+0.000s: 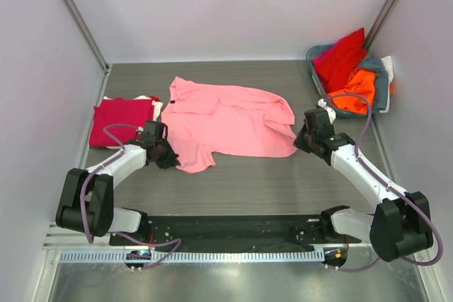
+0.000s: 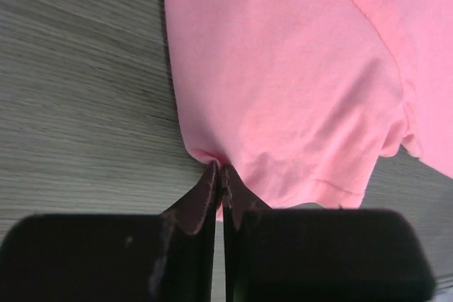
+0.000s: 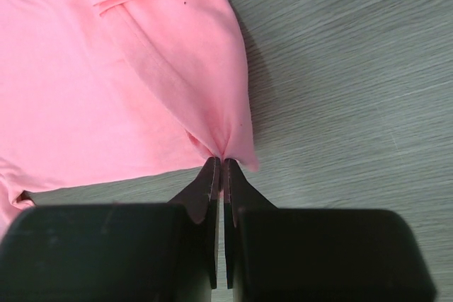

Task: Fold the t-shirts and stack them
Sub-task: Flatten the tshirt out

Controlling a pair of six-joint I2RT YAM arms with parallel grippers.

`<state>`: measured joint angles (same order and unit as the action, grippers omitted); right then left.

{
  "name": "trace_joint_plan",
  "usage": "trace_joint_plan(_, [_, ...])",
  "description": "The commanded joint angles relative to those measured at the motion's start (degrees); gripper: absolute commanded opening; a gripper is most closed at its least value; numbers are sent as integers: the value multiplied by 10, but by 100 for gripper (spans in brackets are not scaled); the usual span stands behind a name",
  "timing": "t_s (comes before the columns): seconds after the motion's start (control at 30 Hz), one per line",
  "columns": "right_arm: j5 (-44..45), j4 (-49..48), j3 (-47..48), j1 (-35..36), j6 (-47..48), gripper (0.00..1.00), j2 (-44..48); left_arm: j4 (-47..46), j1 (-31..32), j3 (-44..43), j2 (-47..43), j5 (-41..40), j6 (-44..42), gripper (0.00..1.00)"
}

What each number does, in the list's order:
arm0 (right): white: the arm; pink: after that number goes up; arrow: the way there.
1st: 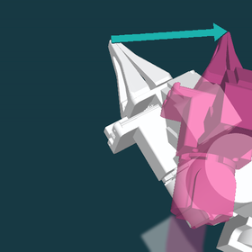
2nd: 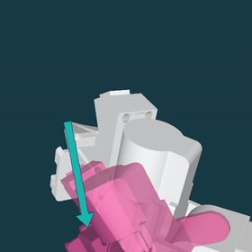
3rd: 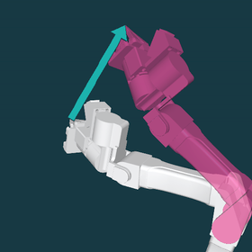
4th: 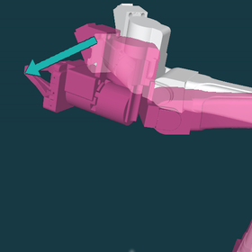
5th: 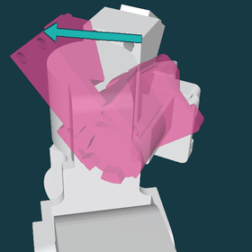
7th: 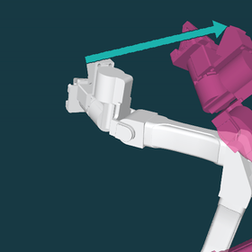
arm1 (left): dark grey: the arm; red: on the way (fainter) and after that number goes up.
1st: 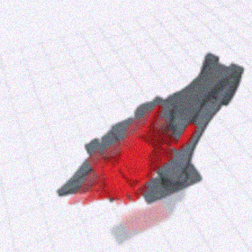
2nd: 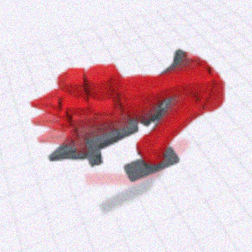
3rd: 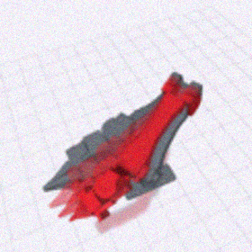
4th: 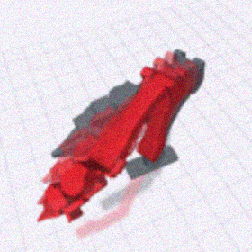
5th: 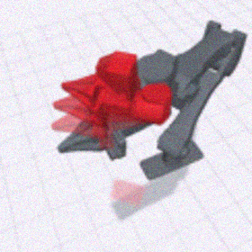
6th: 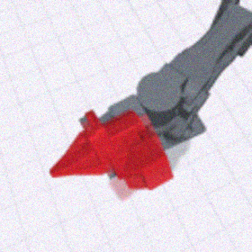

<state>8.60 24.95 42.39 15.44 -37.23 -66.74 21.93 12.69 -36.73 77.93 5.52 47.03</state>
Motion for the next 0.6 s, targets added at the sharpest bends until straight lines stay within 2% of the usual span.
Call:
trace_joint_plan(0.0, [22, -11, -7, -5, -6, 1, 19, -30, 3, -12, -13, 28, 10, 4])
trace_joint_plan(0.2, [49, -17, -27, -10, -13, 1, 24, 23, 3, -54, -55, 4, 5, 5])
trace_joint_plan(0.33, [48, -32, -39, -14, -15, 1, 13, 13, 3, -85, -15, 17, 7, 5])
trace_joint_plan(0.43, [45, -34, -39, -16, -14, 1, -1, 12, 6, -109, 23, 41, -6, 21])
trace_joint_plan(0.47, [48, -35, -40, -17, -19, 1, -1, 14, 7, -110, 25, 35, -7, 30])
trace_joint_plan(0.57, [59, -40, -54, -24, -30, 1, 10, 21, 8, -97, -1, 23, -11, 45])
